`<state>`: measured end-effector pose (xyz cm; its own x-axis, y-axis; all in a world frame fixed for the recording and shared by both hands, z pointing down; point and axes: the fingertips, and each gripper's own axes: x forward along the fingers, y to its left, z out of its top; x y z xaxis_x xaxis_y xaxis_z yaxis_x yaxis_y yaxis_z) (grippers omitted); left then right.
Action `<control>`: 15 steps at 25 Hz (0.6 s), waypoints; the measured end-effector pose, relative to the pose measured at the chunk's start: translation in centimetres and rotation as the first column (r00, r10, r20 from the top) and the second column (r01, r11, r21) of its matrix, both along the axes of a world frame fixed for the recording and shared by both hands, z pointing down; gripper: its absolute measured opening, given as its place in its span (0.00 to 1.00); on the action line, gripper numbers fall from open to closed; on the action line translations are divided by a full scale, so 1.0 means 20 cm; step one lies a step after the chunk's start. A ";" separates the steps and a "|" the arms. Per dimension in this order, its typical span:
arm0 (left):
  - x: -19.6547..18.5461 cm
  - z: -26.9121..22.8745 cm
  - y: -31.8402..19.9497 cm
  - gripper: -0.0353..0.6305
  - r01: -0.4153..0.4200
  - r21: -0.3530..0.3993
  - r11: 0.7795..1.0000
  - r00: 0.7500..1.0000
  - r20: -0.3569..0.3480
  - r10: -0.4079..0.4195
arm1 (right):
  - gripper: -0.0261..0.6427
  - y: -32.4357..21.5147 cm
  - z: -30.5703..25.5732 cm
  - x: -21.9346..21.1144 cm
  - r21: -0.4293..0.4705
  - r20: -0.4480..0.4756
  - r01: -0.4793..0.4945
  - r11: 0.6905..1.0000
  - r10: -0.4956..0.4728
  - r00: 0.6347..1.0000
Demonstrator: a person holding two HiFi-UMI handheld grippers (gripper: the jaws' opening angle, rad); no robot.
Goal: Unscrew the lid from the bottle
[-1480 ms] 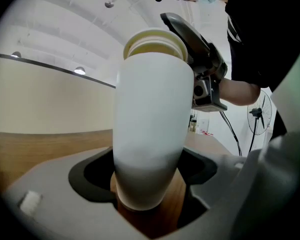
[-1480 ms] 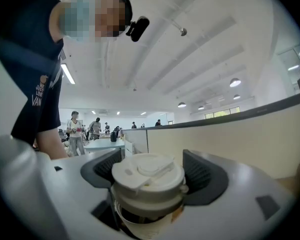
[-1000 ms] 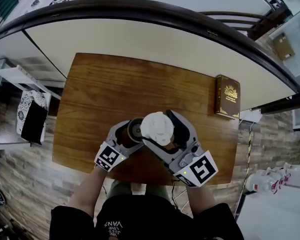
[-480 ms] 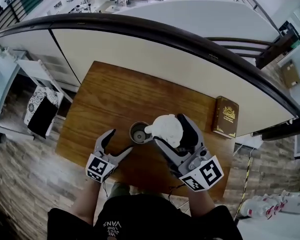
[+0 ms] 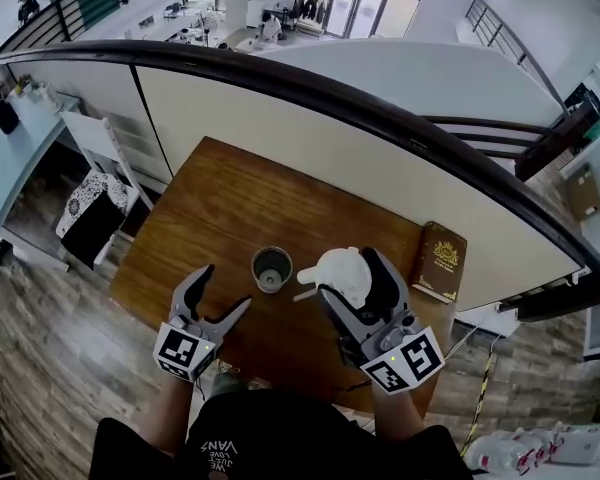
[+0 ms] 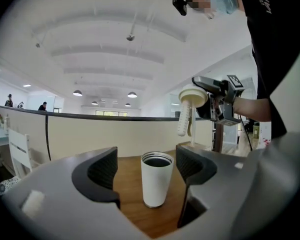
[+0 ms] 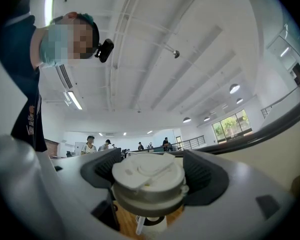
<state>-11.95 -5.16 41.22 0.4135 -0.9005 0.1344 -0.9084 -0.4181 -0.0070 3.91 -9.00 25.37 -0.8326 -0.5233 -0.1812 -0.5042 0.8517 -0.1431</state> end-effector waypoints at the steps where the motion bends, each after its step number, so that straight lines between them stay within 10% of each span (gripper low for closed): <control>1: 0.02 -0.04 0.01 0.61 0.016 0.000 1.000 1.000 -0.015 -0.016 | 0.57 0.01 0.01 0.02 -0.002 -0.003 0.004 1.000 -0.004 1.000; 15: 0.25 -0.33 0.16 0.15 0.093 0.061 0.994 0.993 -0.083 -0.088 | 0.57 0.09 0.12 0.24 -0.090 0.010 0.045 0.995 -0.045 0.999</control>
<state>-7.03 -2.00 34.63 0.3372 -0.9404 0.0446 -0.9411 -0.3354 0.0427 8.63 -7.21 27.70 -0.8545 -0.5000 -0.1411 -0.4643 0.8568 -0.2243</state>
